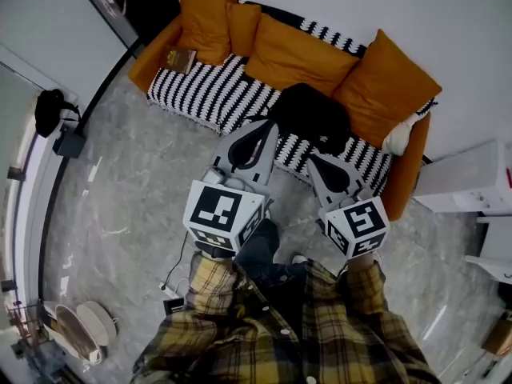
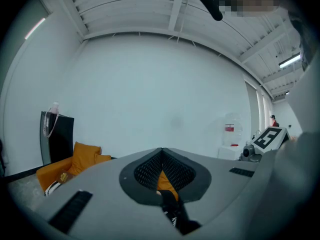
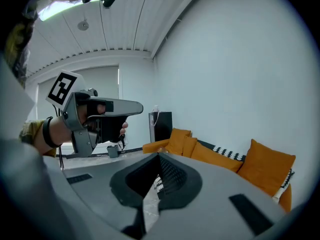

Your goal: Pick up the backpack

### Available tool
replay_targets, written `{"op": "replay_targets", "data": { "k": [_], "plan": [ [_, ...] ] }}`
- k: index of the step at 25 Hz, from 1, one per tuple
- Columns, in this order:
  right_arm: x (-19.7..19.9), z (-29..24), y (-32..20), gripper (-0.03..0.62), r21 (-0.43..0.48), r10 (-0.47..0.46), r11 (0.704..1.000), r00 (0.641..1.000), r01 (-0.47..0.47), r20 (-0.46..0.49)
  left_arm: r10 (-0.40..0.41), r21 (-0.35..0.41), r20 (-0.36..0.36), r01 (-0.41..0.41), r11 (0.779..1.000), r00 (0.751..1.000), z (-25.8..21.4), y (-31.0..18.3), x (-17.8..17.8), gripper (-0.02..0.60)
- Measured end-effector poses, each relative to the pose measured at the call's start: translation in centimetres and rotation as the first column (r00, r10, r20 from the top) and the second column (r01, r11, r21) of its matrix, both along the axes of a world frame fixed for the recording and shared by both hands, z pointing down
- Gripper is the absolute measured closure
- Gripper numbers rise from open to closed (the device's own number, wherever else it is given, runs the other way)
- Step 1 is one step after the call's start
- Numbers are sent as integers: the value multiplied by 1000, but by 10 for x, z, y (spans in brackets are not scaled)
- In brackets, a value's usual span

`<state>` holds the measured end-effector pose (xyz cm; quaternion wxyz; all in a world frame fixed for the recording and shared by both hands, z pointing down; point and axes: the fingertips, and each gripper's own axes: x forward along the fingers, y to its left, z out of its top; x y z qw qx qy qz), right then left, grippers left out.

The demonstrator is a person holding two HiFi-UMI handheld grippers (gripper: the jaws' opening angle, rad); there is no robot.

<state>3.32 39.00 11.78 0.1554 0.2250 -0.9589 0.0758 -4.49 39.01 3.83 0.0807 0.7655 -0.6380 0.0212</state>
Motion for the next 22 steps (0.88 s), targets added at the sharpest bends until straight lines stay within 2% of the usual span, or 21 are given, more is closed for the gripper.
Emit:
{"op": "replay_targets", "data": {
  "k": [11,16,22],
  "plan": [
    [-33,17,-39,579,-23,118,993,992,-119,-40,95,-13,4,-95,995,995,14,-35,-40,563],
    [-43,22,-42,579,-34,126,991,989,-129,-82,108,-26,-19,-108,994,994,18,-41,-52,563],
    [-45,37,-60,579,-54,133,989,987,-139,-93,120,-49,-7,-121,991,993,36,-64,-51,563]
  ]
}}
